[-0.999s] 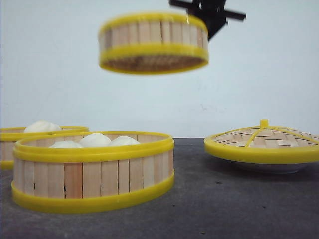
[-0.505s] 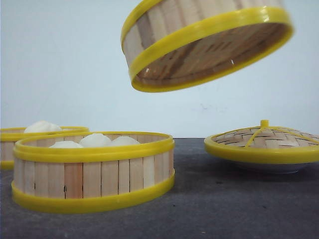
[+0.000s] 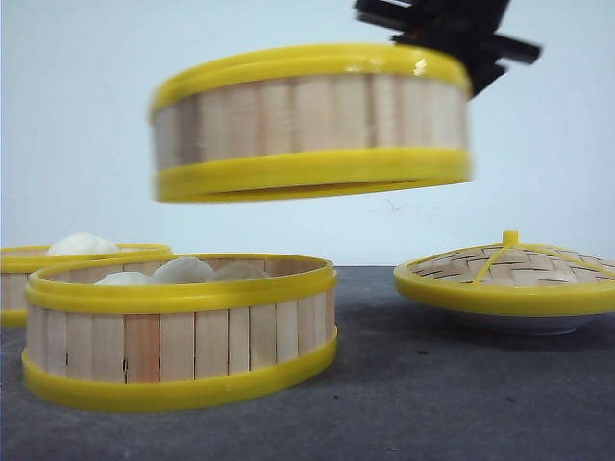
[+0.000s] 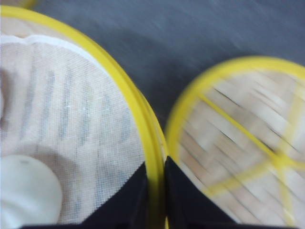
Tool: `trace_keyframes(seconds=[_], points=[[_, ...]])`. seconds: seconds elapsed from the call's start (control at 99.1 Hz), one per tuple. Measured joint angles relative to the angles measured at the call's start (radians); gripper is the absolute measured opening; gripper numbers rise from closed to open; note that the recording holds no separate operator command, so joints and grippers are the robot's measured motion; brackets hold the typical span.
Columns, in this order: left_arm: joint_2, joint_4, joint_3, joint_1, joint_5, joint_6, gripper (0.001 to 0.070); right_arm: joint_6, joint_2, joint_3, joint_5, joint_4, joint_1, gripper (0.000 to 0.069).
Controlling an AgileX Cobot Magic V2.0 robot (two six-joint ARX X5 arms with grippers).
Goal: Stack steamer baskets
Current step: 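Carry the basket with the right gripper over the nearest basket and lower it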
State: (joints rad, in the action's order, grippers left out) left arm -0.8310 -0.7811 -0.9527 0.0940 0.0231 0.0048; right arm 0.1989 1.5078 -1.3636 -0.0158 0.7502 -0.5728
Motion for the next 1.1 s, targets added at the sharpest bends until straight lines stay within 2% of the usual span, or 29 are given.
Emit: trace_keyframes(seconds=[0.141, 0.565, 0.878, 1.1], points=[[0.0, 0.0, 0.0, 0.0, 0.0, 0.0, 0.0418, 0.0, 0.007, 0.012, -0.012, -0.101, -0.039, 0.0023], [0.0, 0.0, 0.0, 0.0, 0.0, 0.0, 0.0418, 0.001, 0.151, 0.013, -0.044, -0.225, -0.074, 0.0023], [0.0, 0.0, 0.0, 0.0, 0.0, 0.0, 0.0418, 0.018, 0.158, 0.014, -0.053, -0.392, -0.084, 0.0023], [0.0, 0.0, 0.0, 0.0, 0.0, 0.0, 0.0418, 0.015, 0.158, 0.014, -0.063, -0.376, -0.088, 0.0023]])
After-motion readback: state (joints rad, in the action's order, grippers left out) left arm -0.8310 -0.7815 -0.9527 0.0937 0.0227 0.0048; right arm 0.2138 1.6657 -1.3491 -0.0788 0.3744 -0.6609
